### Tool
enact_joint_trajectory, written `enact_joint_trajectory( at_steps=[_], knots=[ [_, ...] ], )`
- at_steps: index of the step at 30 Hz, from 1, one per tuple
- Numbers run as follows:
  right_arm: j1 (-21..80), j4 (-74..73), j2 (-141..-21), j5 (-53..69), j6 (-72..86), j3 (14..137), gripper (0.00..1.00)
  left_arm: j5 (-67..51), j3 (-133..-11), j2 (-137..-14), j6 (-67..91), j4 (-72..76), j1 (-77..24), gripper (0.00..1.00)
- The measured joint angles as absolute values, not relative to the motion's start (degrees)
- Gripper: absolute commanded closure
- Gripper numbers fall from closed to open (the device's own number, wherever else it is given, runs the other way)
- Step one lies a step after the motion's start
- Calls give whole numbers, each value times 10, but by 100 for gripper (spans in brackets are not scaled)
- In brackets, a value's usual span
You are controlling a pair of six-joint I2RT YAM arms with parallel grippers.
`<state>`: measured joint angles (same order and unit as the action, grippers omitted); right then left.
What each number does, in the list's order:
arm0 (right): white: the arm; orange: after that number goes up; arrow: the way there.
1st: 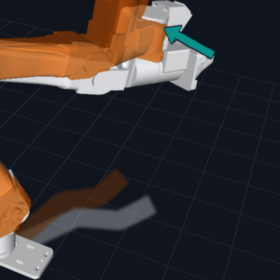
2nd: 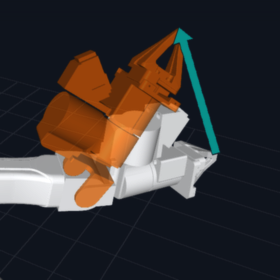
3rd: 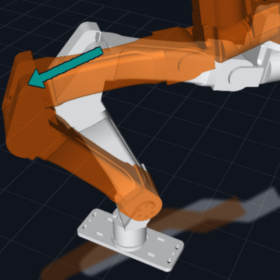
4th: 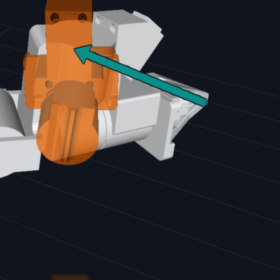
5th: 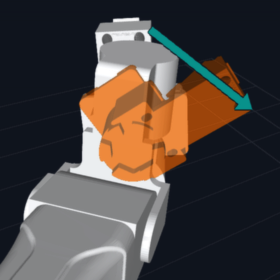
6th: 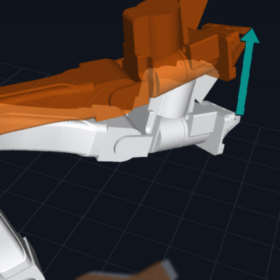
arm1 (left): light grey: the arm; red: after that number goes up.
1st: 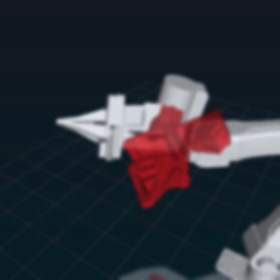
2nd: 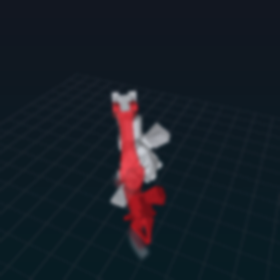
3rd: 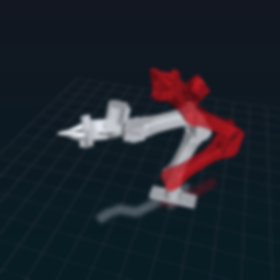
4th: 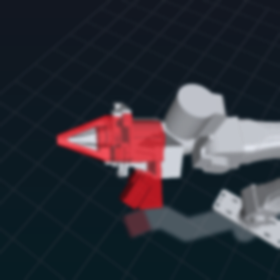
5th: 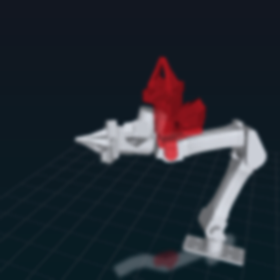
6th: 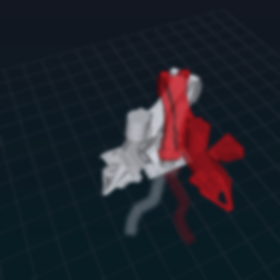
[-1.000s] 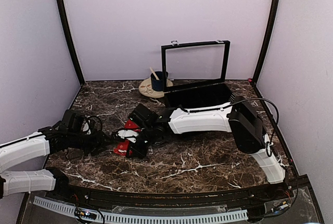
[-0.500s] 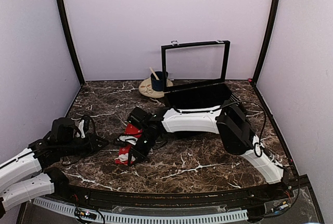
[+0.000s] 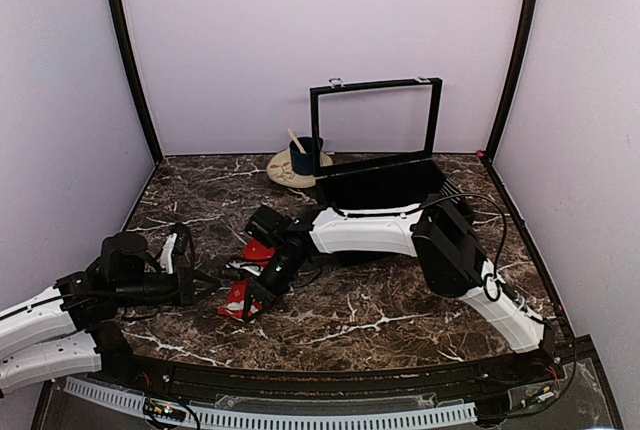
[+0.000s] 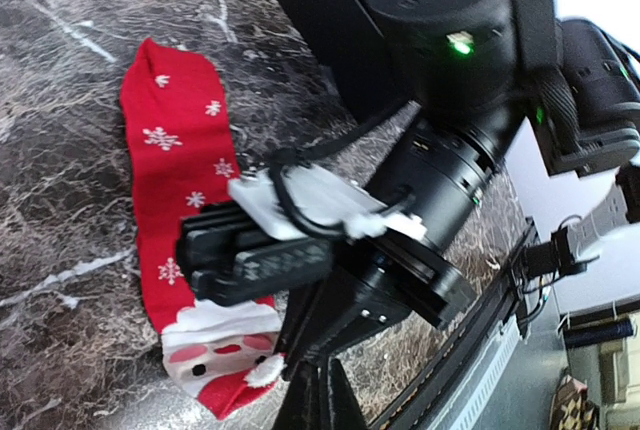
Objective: Roll the socks
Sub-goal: Roll the sock at the center of the board.
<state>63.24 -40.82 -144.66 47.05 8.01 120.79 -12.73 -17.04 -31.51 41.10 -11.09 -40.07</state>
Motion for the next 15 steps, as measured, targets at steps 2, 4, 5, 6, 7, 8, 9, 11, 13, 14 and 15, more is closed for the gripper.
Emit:
enact_joint_trajectory(
  at_steps=[2,4,5,6,7,8,9,11,13,14,15],
  knots=[
    [631,-408,-1447,474,90,1205,100,-128,-170,-314,399,-109,-413,100],
    [628,-407,-1447,478,102,1200,100,-128,-170,-314,386,-108,-424,97],
    [626,-406,-1447,479,107,1197,100,-127,-170,-314,379,-108,-429,96],
    [624,-406,-1447,480,111,1195,100,-126,-170,-313,375,-109,-435,94],
    [622,-404,-1447,481,115,1190,100,-124,-170,-310,370,-109,-441,91],
    [620,-403,-1447,481,118,1187,100,-122,-170,-309,367,-109,-446,88],
    [617,-401,-1447,482,123,1183,100,-118,-170,-307,364,-110,-453,85],
    [612,-399,-1447,482,128,1177,100,-113,-170,-305,359,-110,-462,78],
    [608,-399,-1447,482,131,1175,100,-110,-170,-308,355,-110,-471,72],
    [607,-399,-1447,483,132,1175,100,-107,-170,-312,353,-110,-475,70],
    [607,-399,-1447,483,133,1175,100,-105,-170,-319,350,-110,-481,67]
  ],
)
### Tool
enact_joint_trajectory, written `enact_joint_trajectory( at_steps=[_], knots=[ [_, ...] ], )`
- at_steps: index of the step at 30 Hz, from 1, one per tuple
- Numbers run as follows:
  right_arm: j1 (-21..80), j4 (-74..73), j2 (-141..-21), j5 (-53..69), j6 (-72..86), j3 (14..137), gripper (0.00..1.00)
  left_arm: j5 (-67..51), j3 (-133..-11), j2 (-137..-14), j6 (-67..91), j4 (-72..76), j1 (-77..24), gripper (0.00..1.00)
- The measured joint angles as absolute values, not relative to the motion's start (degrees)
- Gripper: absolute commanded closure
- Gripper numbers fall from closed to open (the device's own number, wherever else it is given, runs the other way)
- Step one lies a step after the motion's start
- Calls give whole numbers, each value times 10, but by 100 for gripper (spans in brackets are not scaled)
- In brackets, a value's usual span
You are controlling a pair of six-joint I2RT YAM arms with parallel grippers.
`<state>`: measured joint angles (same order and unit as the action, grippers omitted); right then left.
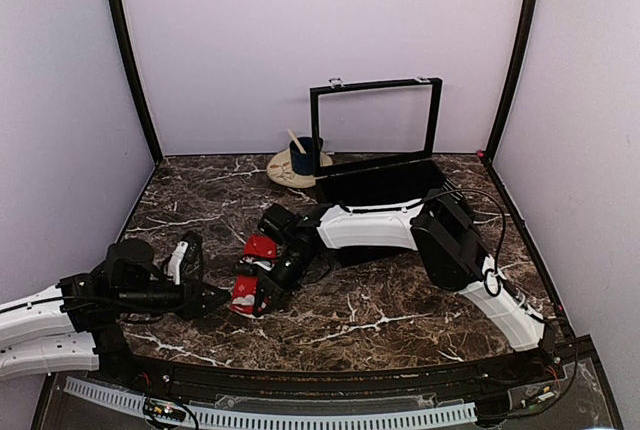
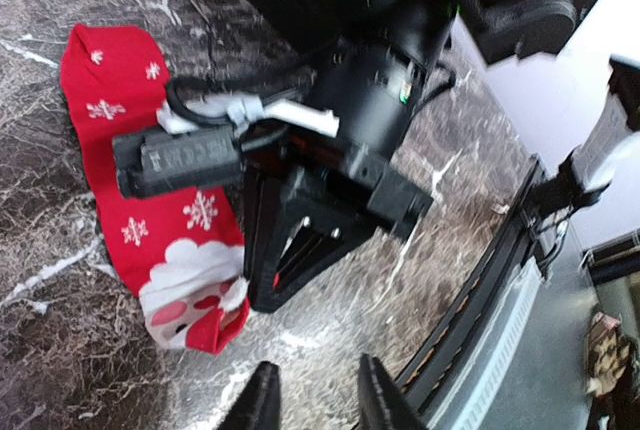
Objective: Roll the socks
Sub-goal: Roll the sock at the center of the board.
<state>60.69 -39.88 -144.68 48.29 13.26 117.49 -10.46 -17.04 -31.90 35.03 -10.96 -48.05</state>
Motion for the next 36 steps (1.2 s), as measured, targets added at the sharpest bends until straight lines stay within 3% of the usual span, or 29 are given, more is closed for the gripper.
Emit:
enact_joint_trajectory(
  at_steps=[13,24,36],
  knots=[
    [601,-399,-1447,490,138,1169,100,-45,-201,-498,326,-108,-559,47],
    [601,-399,-1447,500,135,1154,100,11,-221,-530,302,-104,-559,46],
    [600,-396,-1447,504,136,1153,100,-2,-233,-595,270,-77,-561,46]
  ],
)
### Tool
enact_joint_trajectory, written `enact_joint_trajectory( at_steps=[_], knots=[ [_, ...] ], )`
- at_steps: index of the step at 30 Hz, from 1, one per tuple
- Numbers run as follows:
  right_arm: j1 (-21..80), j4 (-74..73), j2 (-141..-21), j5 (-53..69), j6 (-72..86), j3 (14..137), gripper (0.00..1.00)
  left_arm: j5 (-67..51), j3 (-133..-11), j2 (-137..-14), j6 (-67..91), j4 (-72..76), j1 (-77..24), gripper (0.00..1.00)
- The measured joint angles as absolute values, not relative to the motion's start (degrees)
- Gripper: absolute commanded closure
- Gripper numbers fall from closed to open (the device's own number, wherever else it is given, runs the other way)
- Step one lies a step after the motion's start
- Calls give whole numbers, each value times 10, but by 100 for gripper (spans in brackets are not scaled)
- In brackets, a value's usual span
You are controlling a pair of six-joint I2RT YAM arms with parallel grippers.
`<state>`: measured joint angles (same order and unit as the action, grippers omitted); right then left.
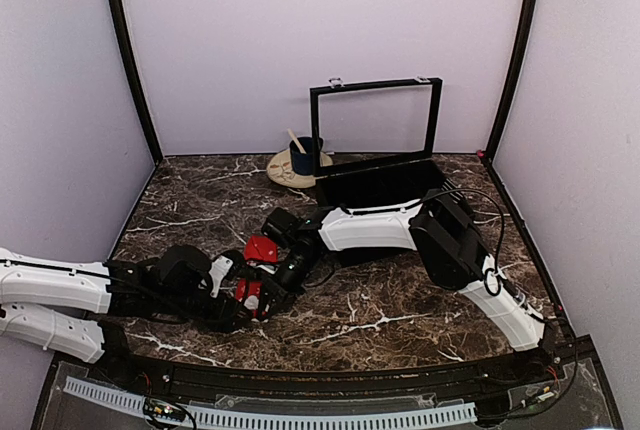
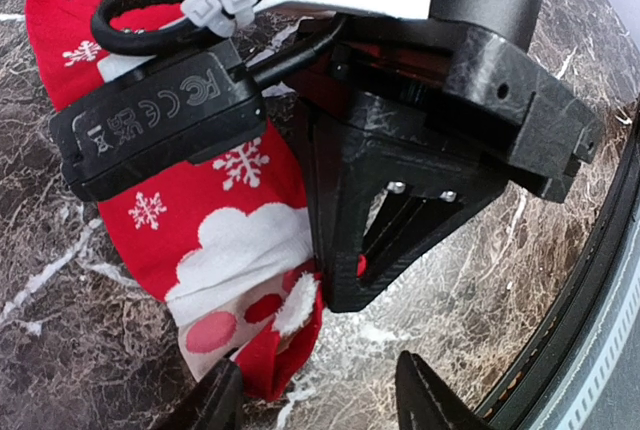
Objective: Roll the socks
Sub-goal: Roll the sock at the center of the board.
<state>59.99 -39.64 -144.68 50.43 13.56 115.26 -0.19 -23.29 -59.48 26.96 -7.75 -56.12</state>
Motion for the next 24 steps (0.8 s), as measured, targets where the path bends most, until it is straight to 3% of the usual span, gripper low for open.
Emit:
enact_joint_trajectory(
  at_steps=[24],
  knots=[
    [599,-405,-1447,514,125,1154,100,27,-228,-606,262,-58,-561,46]
  ],
)
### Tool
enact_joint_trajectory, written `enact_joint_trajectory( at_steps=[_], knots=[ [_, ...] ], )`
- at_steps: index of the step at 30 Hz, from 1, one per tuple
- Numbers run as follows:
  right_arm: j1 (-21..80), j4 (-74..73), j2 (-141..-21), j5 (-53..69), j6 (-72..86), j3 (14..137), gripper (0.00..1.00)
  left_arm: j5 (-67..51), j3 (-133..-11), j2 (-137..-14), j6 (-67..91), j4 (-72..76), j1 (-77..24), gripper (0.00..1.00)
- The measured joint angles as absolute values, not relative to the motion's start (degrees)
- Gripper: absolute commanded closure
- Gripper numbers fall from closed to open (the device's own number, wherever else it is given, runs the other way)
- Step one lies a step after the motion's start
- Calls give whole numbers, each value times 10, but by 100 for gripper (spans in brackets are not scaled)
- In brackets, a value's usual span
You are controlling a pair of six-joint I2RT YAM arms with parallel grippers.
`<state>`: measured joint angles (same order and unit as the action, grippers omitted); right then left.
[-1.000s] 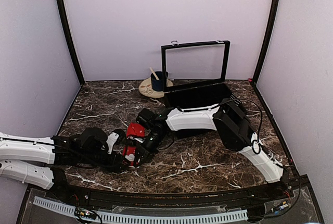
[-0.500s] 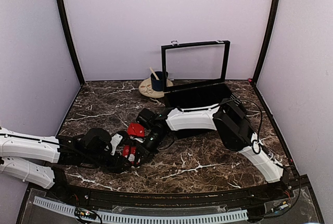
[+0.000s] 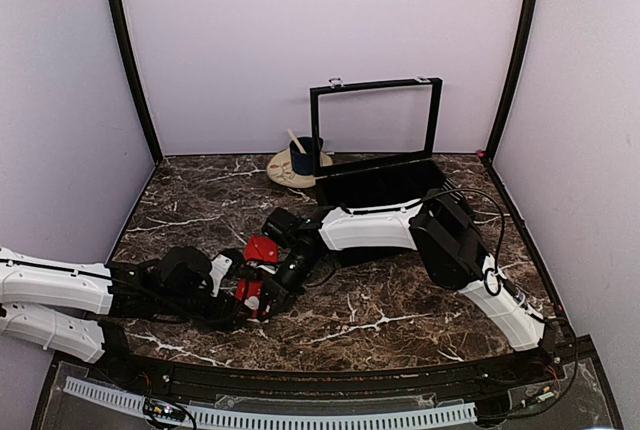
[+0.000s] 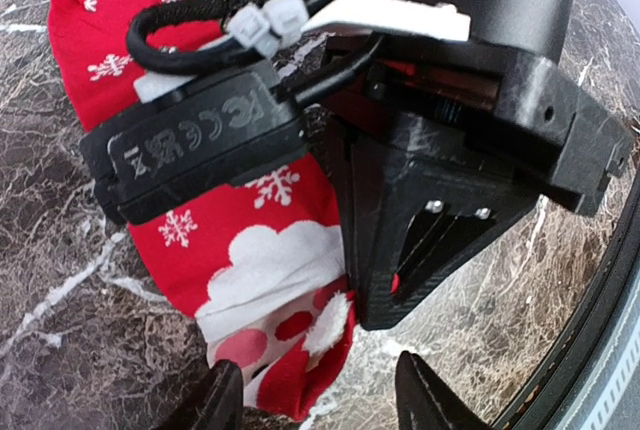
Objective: Roll the socks
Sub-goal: Roll the sock at the center of the board.
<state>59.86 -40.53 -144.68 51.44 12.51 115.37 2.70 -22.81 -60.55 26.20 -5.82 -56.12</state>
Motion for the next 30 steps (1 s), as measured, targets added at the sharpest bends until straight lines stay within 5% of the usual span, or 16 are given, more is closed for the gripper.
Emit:
enact_joint_trajectory(
  at_steps=[19,30],
  knots=[
    [598,-409,-1447,521,118,1157,100,20,-216,-627,272,-52,-561,62],
    [590,-423,-1447,525,109,1157,100,19,-216,-647,274,-37,-561,96]
  ],
)
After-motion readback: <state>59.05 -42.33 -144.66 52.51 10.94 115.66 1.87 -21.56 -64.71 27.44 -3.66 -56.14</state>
